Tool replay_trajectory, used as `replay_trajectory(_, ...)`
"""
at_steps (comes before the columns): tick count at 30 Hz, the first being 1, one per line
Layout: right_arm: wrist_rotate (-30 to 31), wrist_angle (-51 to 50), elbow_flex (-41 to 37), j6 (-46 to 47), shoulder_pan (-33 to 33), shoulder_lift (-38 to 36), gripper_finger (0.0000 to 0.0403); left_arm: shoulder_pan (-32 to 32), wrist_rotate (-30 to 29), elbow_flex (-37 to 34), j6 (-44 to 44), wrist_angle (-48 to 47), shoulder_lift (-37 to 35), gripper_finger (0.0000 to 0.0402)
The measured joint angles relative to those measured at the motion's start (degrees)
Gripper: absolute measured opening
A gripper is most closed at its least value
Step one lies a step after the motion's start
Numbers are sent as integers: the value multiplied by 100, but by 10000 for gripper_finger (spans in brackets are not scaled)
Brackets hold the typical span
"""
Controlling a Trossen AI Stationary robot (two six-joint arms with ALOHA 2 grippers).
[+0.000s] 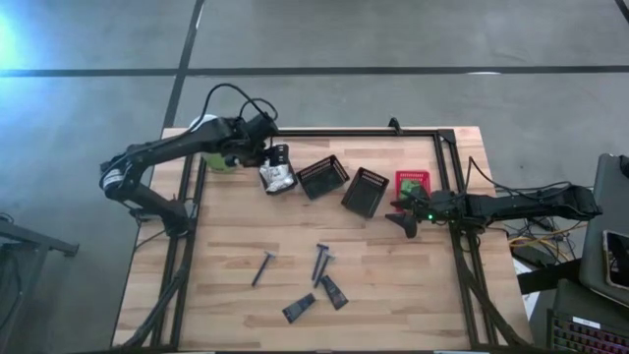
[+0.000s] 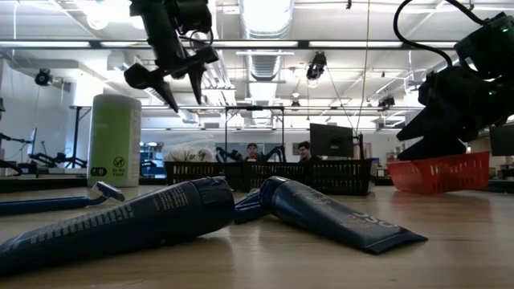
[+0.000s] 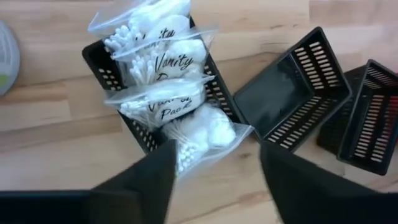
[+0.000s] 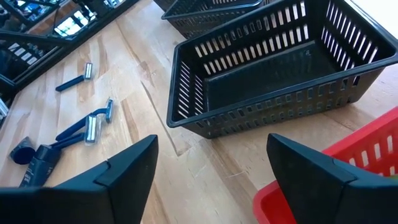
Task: Pick & Place Travel size toiletries
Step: Put the left razor into the middle black bin
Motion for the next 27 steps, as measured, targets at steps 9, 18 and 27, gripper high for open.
replay_trajectory(9, -1, 4, 0, 0, 0, 0, 270, -3, -155, -37, -482, -106, 26, 128)
replay_trajectory(18, -3, 8, 0, -1, 0, 0, 248, -3, -211, -51, -353, -193, 59, 315)
replay_trajectory(27, -3, 6, 0, -1, 0, 0, 235, 19, 297, -142, -351, -103, 57, 352)
